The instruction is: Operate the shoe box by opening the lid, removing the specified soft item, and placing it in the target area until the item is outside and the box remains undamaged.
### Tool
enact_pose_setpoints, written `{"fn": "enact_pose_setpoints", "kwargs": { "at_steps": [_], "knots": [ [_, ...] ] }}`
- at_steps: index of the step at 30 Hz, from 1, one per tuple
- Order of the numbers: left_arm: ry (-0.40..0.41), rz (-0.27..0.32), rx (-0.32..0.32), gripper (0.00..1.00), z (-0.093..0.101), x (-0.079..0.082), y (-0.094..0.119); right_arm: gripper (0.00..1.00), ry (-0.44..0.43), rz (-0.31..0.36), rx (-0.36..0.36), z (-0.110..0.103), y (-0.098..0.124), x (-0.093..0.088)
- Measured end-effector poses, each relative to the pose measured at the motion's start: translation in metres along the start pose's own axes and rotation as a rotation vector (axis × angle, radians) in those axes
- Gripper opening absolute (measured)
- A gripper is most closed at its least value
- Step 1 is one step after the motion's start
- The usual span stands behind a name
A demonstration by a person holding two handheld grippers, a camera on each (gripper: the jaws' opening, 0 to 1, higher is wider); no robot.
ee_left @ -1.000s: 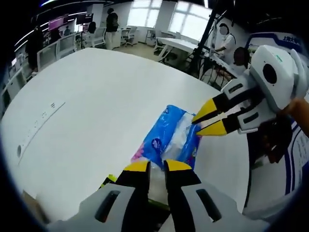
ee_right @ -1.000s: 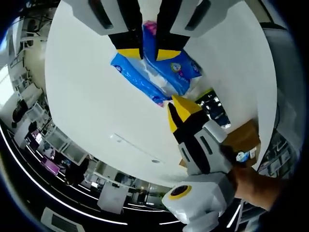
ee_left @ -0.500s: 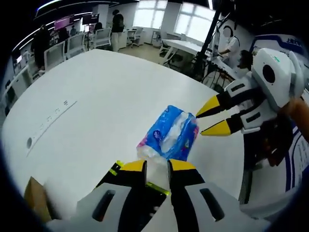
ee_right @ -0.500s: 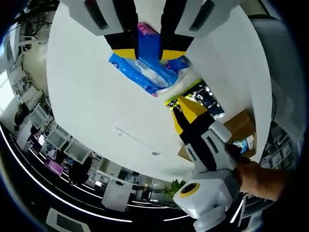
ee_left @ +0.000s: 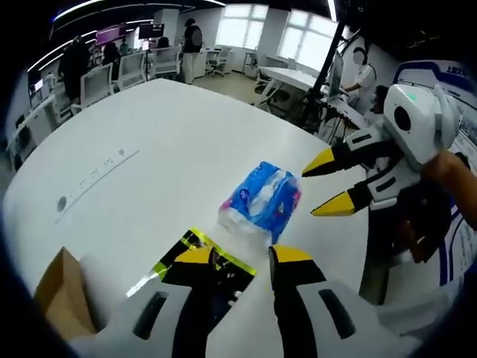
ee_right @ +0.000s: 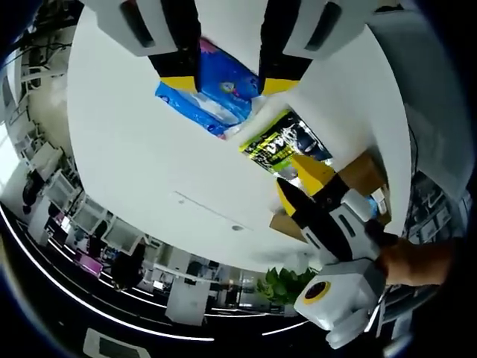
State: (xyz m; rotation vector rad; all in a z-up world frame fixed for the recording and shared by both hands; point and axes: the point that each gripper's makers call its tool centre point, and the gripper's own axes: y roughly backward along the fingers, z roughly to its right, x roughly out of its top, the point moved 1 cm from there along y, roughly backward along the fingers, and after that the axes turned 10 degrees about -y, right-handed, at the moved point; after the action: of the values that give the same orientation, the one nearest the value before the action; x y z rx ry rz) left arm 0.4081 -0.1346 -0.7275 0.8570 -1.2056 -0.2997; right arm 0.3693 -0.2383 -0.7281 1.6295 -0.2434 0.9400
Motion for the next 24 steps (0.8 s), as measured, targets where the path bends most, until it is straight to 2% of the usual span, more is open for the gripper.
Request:
{"fn": "enact_pose_setpoints", "kwargs": {
  "at_steps": [14,19,24],
  "knots": [
    [0.011,0.041,0.032,0.43,-0.008,-0.024,0.049,0.41,-0.009,0.021,0.014,-0.034,0.006,0.016],
    [0.029,0.087,0.058,0.52,-0.015,-0.029,0.072,0.47,-0.024,0.026,0.025,-0.045,0.003,0.021],
    [0.032,0.118,0.097,0.55,-0.023,-0.036,0.095,0.55,-0.031,0.03,0.039,-0.059,0.0,0.028]
  ]
}}
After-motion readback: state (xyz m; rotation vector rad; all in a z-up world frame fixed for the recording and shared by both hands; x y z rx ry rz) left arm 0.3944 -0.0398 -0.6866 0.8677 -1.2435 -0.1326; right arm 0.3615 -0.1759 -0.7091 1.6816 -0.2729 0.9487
